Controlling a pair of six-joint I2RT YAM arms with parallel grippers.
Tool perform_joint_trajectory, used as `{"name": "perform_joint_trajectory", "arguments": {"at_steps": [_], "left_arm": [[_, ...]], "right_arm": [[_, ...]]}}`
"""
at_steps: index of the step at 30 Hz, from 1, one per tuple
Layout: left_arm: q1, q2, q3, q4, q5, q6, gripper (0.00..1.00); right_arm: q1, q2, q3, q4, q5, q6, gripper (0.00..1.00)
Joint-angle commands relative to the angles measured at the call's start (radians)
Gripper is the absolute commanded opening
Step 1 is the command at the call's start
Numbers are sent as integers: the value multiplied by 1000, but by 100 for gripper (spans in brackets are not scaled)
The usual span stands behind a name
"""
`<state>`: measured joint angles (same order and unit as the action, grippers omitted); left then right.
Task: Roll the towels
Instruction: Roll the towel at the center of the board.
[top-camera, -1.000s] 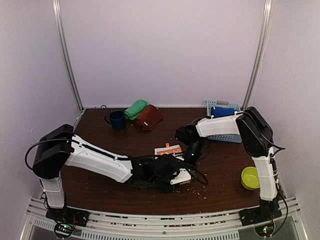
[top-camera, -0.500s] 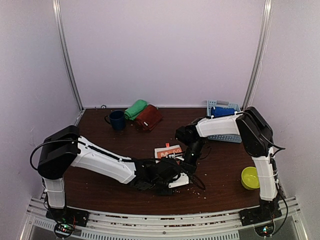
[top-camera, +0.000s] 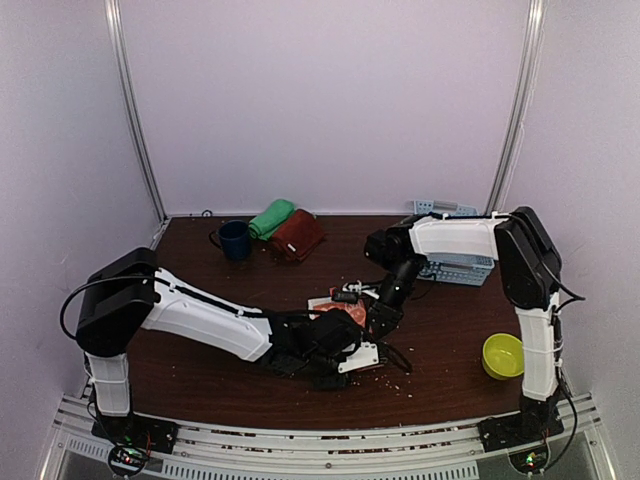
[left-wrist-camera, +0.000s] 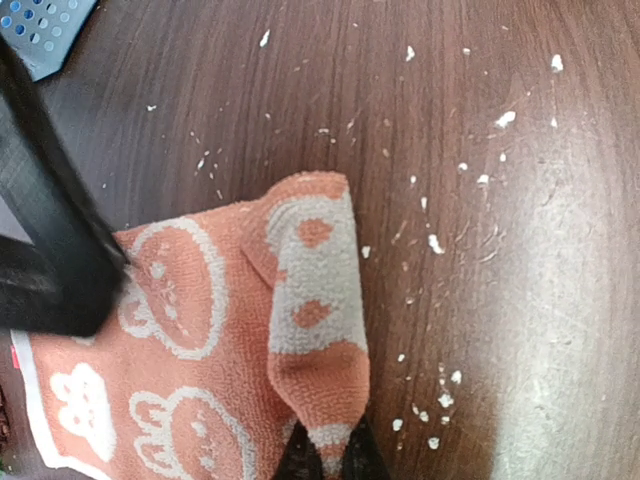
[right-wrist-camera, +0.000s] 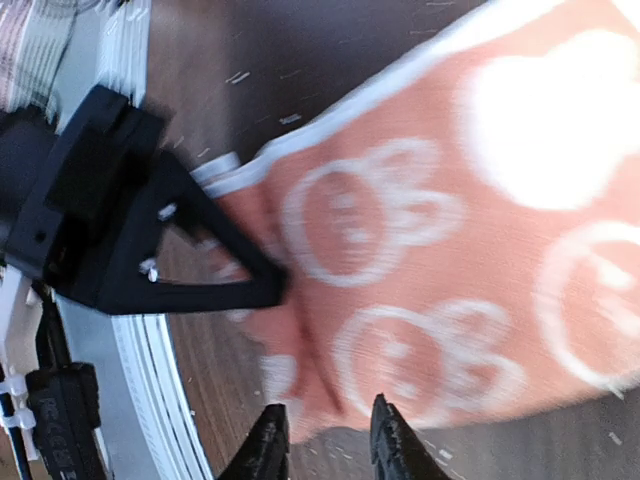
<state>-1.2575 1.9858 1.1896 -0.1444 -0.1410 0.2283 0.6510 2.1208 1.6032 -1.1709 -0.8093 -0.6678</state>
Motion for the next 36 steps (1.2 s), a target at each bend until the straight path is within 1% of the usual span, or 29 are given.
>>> {"name": "perform_joint_trajectory", "arguments": {"at_steps": [1, 3, 11, 14, 16, 18, 20, 22, 26, 29, 32, 33, 35, 36], "left_arm": [[3, -21, -12, -33, 62, -47, 0], [3, -27, -18, -38, 64, -66, 0], [3, -98, -92, -11, 97, -157, 0], [15, -108, -123, -5, 110, -176, 0], [38, -112, -136, -3, 148, -194, 0], [70, -121, -147, 8, 207, -220, 0], [112, -127, -154, 23, 298, -259, 0], [162, -131, -163, 51, 390, -301, 0], [249, -106, -183, 109, 594, -370, 0], [305, -45, -163, 125, 723, -421, 0], [344, 31, -137, 131, 843, -472, 0], [356, 49, -136, 140, 882, -490, 0], [379, 89, -128, 146, 960, -518, 0], [387, 105, -125, 149, 983, -530, 0]], "right_arm": [[-44, -7, 0, 145, 100, 144, 26], [-37, 19, 1, 194, 147, 187, 24], [48, 136, 83, 222, 223, 222, 23], [52, 177, 119, 232, 209, 242, 22], [45, 180, 163, 200, 196, 235, 21], [27, 121, 187, 186, 188, 234, 23], [-5, 38, 189, 192, 187, 245, 28], [-39, -59, 184, 196, 173, 251, 30], [-94, -272, 125, 247, 142, 266, 35], [-106, -434, 31, 324, 93, 275, 36], [-105, -580, -118, 414, 18, 248, 35], [-105, -630, -171, 442, -11, 230, 35], [-98, -716, -265, 440, -89, 149, 35], [-81, -752, -297, 429, -100, 105, 36]]}}
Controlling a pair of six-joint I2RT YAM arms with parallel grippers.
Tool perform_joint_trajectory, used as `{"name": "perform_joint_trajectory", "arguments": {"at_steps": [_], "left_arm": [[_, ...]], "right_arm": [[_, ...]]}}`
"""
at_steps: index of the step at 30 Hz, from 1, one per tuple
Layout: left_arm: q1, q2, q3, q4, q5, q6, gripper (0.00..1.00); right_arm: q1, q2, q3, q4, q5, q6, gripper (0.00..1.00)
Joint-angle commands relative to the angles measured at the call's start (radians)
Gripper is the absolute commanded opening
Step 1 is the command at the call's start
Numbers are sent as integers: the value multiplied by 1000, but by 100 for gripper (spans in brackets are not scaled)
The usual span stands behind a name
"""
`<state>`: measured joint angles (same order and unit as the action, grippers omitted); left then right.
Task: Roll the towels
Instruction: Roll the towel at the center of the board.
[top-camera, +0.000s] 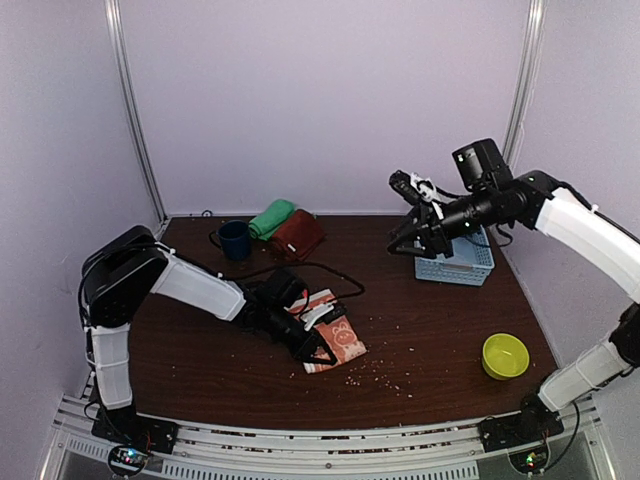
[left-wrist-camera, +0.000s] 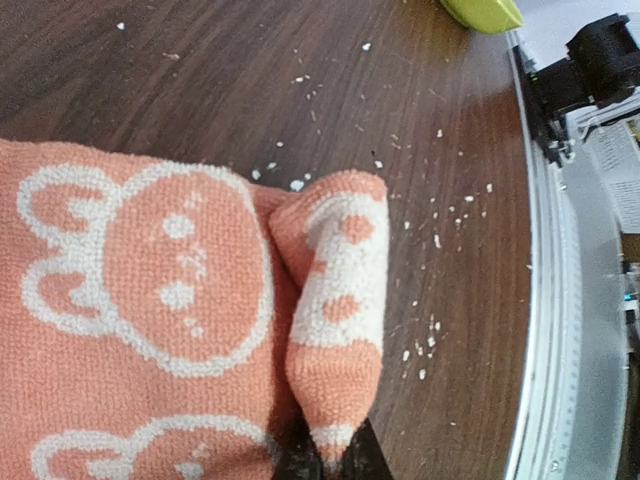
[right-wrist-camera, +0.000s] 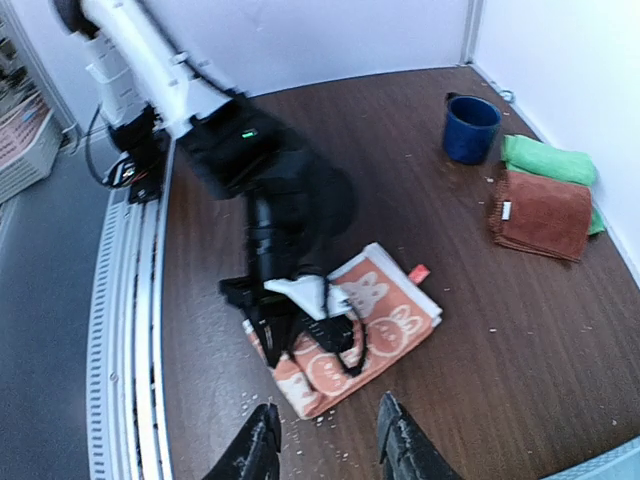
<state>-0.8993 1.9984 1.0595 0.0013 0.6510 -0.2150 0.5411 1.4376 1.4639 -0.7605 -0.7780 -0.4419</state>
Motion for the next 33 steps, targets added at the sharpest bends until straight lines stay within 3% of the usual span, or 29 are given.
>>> {"name": "perform_joint_trajectory", "arguments": {"at_steps": [1, 3, 6, 9, 11, 15, 24, 33], "left_arm": [[35, 108, 8, 8, 210, -97, 0], [42, 133, 19, 8, 240, -114, 0], [53, 169, 29, 10, 264, -133, 2], [60, 188, 28, 13, 266, -145, 2], [61, 194, 29, 12, 266, -148, 2], [61, 205, 41, -18, 258, -138, 2], [62, 227, 58, -64, 273, -132, 2], [64, 231, 66, -67, 276, -132, 3]], "right_arm": [[56, -88, -177, -7, -106, -168, 36], [126, -85, -197, -110, -34, -275, 35], [233, -69, -269, -122, 87, -346, 33], [325, -67, -357, -10, 238, -306, 33], [363, -57, -410, 105, 355, -256, 39], [411, 11, -473, 268, 512, -301, 45], [477, 140, -506, 443, 539, -398, 44], [484, 263, -489, 483, 581, -448, 43]]}}
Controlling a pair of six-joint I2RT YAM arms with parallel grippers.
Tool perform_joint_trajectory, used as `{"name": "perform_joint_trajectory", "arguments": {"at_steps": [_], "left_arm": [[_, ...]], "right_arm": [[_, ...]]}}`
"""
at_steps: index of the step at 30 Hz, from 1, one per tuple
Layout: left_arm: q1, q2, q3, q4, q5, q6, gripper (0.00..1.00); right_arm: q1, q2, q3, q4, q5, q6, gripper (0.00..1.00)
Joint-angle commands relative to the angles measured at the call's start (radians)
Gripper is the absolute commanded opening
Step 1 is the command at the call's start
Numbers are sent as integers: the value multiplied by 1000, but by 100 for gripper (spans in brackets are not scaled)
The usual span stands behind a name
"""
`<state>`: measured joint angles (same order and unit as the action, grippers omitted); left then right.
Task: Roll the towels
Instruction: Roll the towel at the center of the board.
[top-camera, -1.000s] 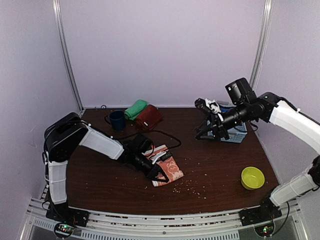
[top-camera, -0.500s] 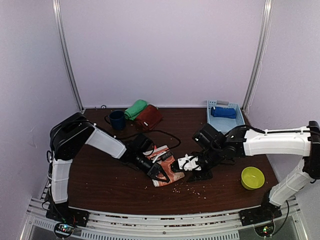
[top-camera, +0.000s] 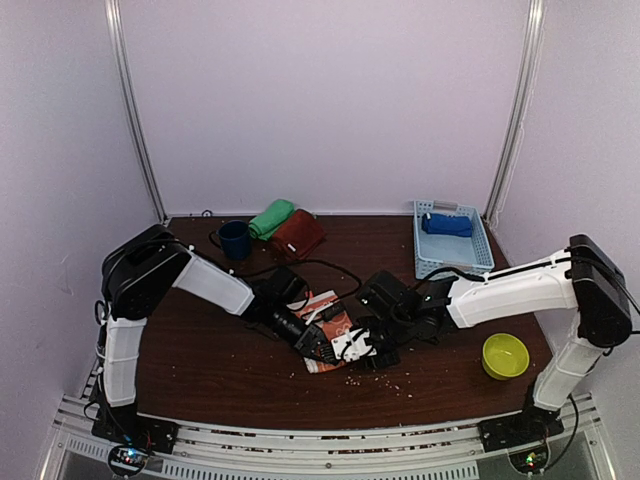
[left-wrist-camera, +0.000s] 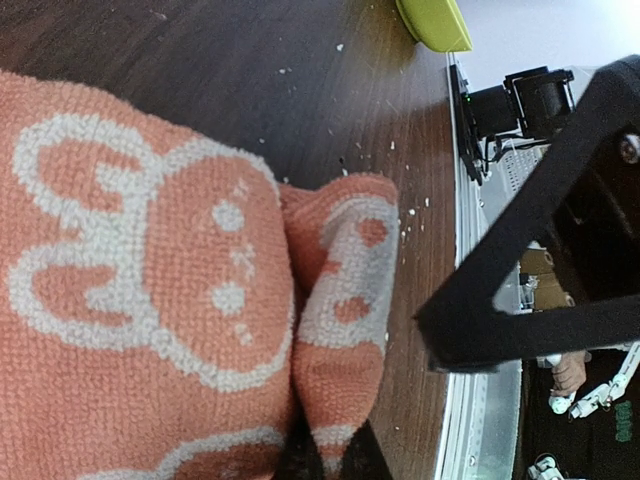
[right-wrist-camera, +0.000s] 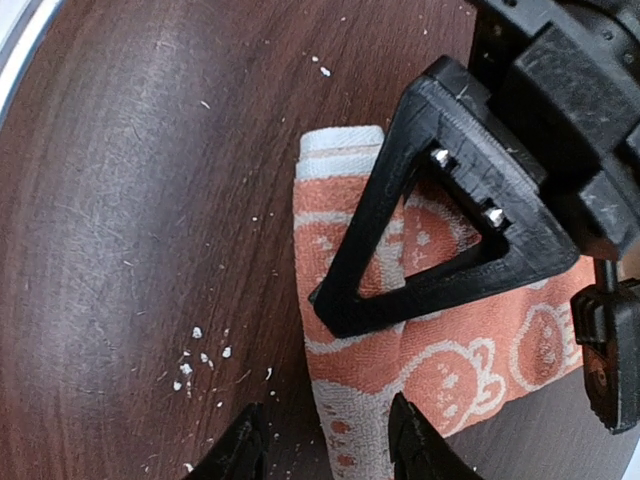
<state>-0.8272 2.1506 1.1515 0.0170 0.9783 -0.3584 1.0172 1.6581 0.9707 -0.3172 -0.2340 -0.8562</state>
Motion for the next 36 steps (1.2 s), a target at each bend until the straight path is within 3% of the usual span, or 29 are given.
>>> {"name": "perform_joint_trajectory", "arguments": {"at_steps": [1, 8, 11, 14, 20, 28, 33, 36], "left_arm": [[-8, 78, -25, -83, -50, 12, 3], [-8, 79, -22, -95, -46, 25, 3], [-8, 72, -14, -117, -46, 47, 9], [-1, 10, -17, -157, -83, 91, 22], [48, -285, -119, -203, -374, 137, 40], [38, -656, -277, -191, -723, 186, 44], [-85, -900, -367, -145, -1004, 298, 45], [-246, -995, -381, -132, -1196, 388, 47]], "right_arm": [[9, 58, 7, 43, 46, -36, 43], [10, 127, -2, 114, 106, -43, 39], [11, 144, 4, 104, 111, -58, 29], [12, 154, 28, 45, 101, -73, 15], [12, 155, 135, -232, 6, -31, 8], [9, 260, 361, -622, -214, 94, 7], [-29, 388, 490, -753, -303, 150, 7], [-87, 484, 562, -796, -347, 151, 7]]}}
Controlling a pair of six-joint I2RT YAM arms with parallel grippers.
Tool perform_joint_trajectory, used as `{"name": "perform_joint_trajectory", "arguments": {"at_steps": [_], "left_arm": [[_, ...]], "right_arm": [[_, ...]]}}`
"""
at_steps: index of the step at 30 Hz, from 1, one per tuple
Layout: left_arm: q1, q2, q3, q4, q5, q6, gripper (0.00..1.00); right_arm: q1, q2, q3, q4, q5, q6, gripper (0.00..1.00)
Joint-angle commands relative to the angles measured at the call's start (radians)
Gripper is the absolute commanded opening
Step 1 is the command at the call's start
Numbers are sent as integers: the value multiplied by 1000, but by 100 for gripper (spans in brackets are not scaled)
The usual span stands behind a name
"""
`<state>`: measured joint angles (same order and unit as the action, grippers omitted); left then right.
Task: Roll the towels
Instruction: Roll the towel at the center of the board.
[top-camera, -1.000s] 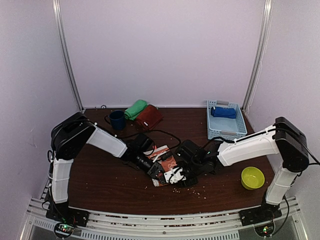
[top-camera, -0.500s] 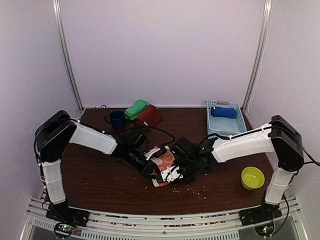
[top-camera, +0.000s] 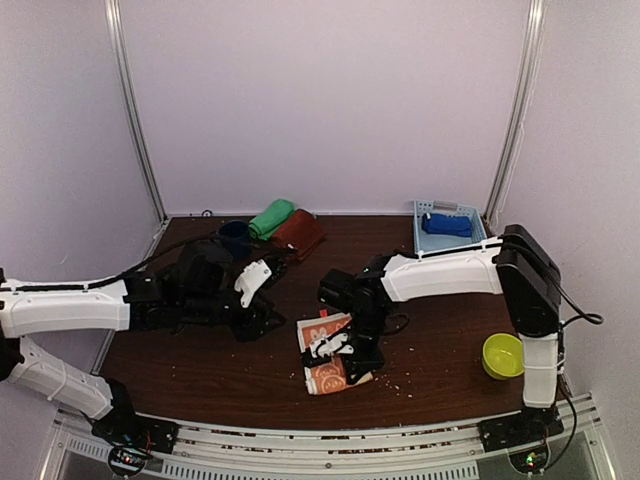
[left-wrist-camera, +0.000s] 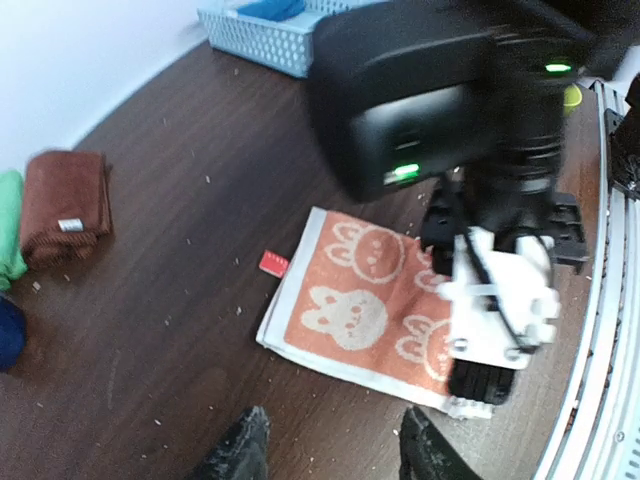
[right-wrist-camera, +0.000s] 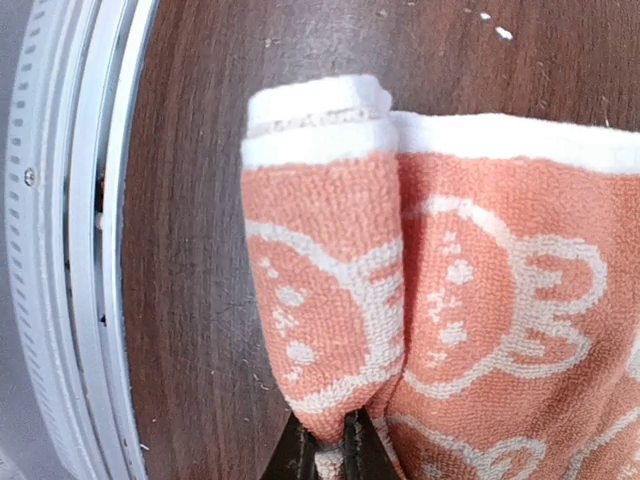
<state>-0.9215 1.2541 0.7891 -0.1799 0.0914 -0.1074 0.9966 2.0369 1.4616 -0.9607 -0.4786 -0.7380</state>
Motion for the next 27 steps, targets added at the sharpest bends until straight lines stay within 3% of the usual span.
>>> {"name": "perform_joint_trajectory", "arguments": {"at_steps": [1, 7, 11, 20, 27], "left_arm": [[-210, -116, -20, 77, -364, 168, 49], [-375, -25, 44, 67, -448, 258, 50], [-438, 127, 117, 51, -376, 335, 51], [-427, 490, 267, 41, -401, 433, 52], [-375, 609, 312, 11, -320, 411, 51]], "right_arm": [[-86, 136, 99, -185, -125, 26, 6], [-174, 301, 276, -322, -243, 0, 5], [-207, 398, 379, -396, -277, -2, 5], [-209, 438, 413, -394, -288, 15, 5], [-210, 435, 404, -392, -287, 10, 5]]}}
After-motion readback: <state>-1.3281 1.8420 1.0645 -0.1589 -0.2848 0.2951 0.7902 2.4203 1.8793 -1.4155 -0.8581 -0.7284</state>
